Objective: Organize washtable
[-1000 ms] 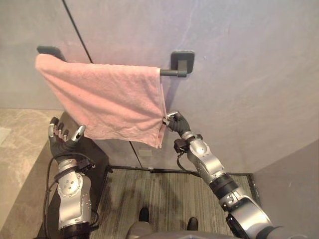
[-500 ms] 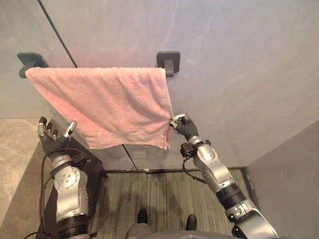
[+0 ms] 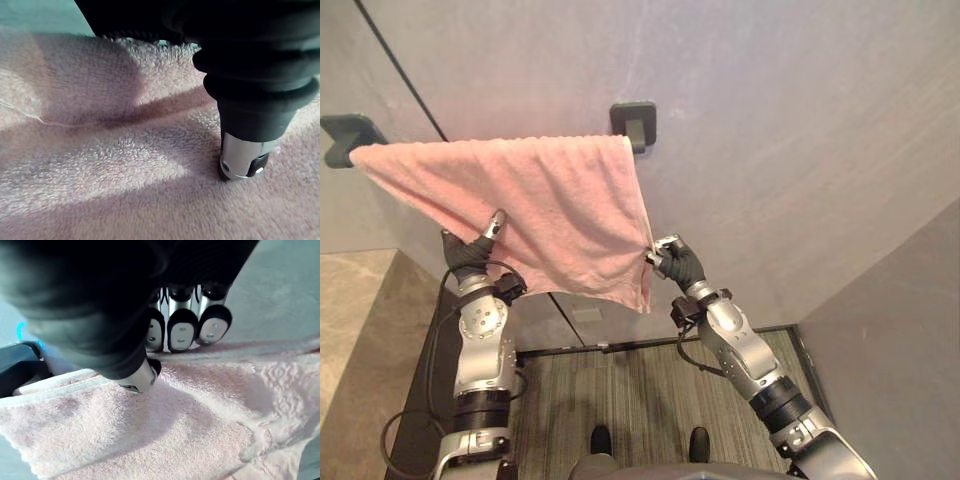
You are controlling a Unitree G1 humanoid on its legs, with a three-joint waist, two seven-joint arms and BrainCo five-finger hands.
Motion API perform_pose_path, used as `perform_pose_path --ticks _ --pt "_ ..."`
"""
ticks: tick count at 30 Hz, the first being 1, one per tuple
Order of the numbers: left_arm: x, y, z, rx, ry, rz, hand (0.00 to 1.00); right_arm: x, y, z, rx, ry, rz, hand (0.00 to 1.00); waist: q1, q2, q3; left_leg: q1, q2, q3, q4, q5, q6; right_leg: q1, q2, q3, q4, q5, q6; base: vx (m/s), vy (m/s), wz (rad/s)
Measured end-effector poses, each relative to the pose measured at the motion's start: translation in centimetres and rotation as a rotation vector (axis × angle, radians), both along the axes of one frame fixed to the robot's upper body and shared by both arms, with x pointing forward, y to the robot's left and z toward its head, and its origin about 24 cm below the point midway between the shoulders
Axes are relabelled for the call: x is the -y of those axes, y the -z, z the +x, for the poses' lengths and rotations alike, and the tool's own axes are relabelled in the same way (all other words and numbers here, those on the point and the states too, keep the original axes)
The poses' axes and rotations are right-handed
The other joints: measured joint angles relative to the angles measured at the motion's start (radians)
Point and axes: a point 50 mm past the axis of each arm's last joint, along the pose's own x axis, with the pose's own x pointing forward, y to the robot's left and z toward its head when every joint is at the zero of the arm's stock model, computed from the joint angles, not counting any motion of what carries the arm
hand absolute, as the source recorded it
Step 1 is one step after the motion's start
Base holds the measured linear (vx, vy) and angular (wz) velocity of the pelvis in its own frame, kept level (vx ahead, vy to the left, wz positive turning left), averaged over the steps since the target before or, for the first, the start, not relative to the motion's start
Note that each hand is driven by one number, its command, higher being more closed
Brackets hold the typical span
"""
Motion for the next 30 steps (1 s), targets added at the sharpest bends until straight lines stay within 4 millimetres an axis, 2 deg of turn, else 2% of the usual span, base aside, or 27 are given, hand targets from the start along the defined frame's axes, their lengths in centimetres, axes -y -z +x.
perform_pose_path --ticks 9,18,25,30 --pt "1.0 -0.7 0.7 0.028 0.053 0.017 1.0 0.1 0.0 0.0 0.003 -0.007 -0.006 1.0 -0.006 0.0 0.0 0.0 -0.001 0.0 0.0 0.0 0.0 0.0 0.0 0.002 -0.001 0.0 0.0 0.0 0.0 0.0" --pt "-0.2 0.1 -1.1 0.007 0.012 0.077 1.0 0.4 0.3 -0.1 -0.004 -0.003 -0.008 1.0 -0.001 0.005 -0.011 0.0 -0.001 -0.018 0.0 0.0 0.0 0.01 -0.002 -0.02 -0.001 0.0 0.001 0.0 -0.001 0.05" --pt "-0.2 0.8 -1.8 -0.025 0.053 0.115 1.0 2.8 -0.3 1.3 0.002 0.132 0.033 1.0 0.015 0.01 -0.032 0.0 -0.002 -0.033 -0.01 0.003 -0.003 0.019 -0.003 -0.032 -0.001 -0.002 0.0 -0.03 0.004 0.07" --pt "0.0 0.7 -1.7 -0.025 0.079 0.12 1.0 3.6 -0.6 2.0 -0.001 0.187 0.051 1.0 0.018 0.01 -0.032 -0.001 -0.002 -0.037 -0.01 0.006 -0.007 0.019 -0.003 -0.037 -0.001 -0.007 0.002 -0.02 0.001 0.02"
